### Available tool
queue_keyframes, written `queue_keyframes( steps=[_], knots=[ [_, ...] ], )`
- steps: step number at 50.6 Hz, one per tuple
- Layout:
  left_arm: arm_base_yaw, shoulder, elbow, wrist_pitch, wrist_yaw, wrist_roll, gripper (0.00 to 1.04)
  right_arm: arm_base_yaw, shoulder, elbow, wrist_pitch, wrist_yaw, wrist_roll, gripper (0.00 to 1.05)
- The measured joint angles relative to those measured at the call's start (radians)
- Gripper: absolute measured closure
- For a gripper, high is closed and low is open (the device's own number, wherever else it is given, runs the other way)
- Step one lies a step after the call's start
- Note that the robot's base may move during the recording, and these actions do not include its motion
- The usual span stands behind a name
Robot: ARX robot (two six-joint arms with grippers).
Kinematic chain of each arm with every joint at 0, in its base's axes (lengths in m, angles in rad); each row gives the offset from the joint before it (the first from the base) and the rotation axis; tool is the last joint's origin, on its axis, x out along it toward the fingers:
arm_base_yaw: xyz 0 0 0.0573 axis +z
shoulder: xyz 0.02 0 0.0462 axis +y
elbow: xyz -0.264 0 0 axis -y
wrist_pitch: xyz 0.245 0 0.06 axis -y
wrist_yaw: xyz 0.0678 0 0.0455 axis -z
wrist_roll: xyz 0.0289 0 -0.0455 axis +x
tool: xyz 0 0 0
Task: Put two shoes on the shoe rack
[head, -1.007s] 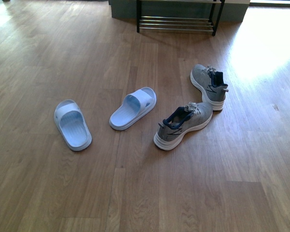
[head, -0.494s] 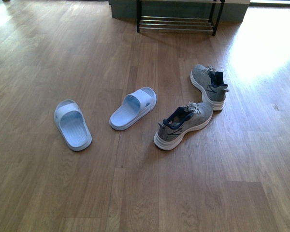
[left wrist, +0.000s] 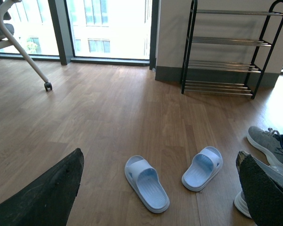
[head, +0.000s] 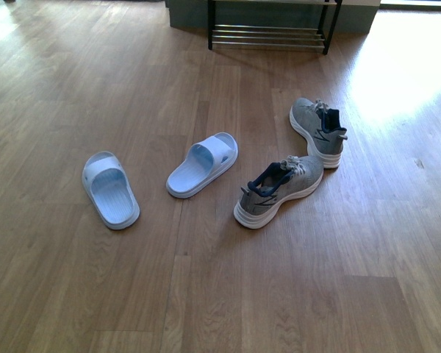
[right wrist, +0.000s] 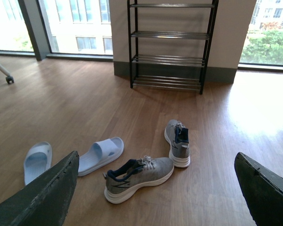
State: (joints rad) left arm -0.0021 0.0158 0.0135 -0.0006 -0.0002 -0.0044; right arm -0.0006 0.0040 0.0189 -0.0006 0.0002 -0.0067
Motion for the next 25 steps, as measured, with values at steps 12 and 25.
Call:
queue_keyframes(
  steps=[12, 25],
  knots=[
    [0.000, 0.000, 0.000, 0.000, -0.002, 0.000, 0.09, 0.000, 0.000, 0.000, 0.000, -0.003, 0.000, 0.09],
    [0.000, 0.000, 0.000, 0.000, 0.000, 0.000, 0.09, 0.000, 0.000, 0.000, 0.000, 0.000, 0.000, 0.09]
  ],
)
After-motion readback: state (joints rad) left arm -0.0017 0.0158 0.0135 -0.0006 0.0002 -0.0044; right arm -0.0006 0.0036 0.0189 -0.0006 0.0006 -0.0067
